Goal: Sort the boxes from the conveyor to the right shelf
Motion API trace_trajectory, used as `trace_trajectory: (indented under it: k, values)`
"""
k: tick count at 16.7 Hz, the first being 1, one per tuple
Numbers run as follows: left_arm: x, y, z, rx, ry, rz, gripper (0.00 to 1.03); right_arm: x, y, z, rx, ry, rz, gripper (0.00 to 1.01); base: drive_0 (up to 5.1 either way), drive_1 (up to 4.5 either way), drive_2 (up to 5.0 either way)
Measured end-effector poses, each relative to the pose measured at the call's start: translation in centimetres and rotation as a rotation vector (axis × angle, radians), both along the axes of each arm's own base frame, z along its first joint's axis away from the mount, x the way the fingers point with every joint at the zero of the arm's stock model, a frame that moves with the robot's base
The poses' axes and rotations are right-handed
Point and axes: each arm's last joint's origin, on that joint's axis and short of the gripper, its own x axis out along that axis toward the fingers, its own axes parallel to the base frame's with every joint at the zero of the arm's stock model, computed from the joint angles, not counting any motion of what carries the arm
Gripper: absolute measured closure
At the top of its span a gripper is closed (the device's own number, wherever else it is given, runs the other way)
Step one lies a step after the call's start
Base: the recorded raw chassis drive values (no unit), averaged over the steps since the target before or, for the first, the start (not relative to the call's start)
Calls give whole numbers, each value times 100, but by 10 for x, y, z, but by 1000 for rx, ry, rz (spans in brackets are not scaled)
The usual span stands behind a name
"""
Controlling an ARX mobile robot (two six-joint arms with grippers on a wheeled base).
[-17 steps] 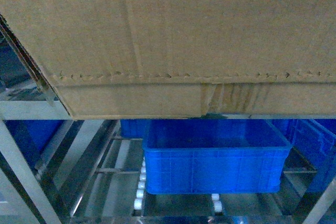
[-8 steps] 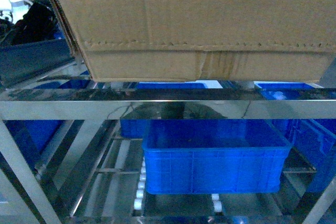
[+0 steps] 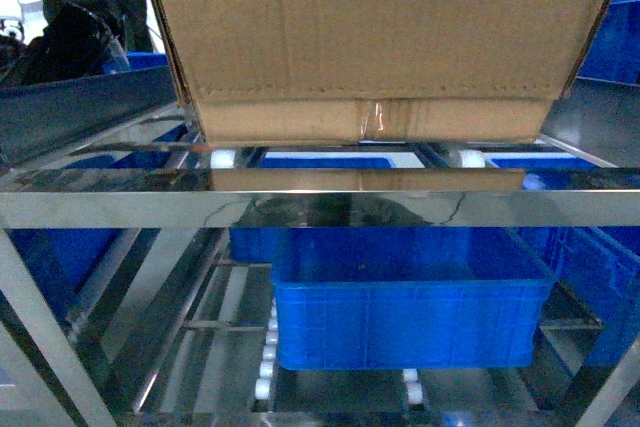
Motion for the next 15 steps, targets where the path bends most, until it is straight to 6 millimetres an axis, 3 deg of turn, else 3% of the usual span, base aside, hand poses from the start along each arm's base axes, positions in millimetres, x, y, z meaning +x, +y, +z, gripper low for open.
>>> trace_trajectory:
  k: [7, 8, 12, 15]
  values:
    - [17, 2, -5, 20, 40, -5, 99, 12, 7, -4, -13, 18, -4, 97, 0, 0, 0]
    - [18, 3, -5, 14, 38, -8, 96, 13, 7, -4, -12, 5, -7, 88, 0, 0, 0]
    - [22, 1, 4, -144, -3, -50, 45, 13, 13, 7, 35, -93, -13, 37, 0, 0, 0]
    - [22, 1, 6, -168, -9, -53, 14, 12, 15, 10, 42, -113, -10, 6, 0, 0, 0]
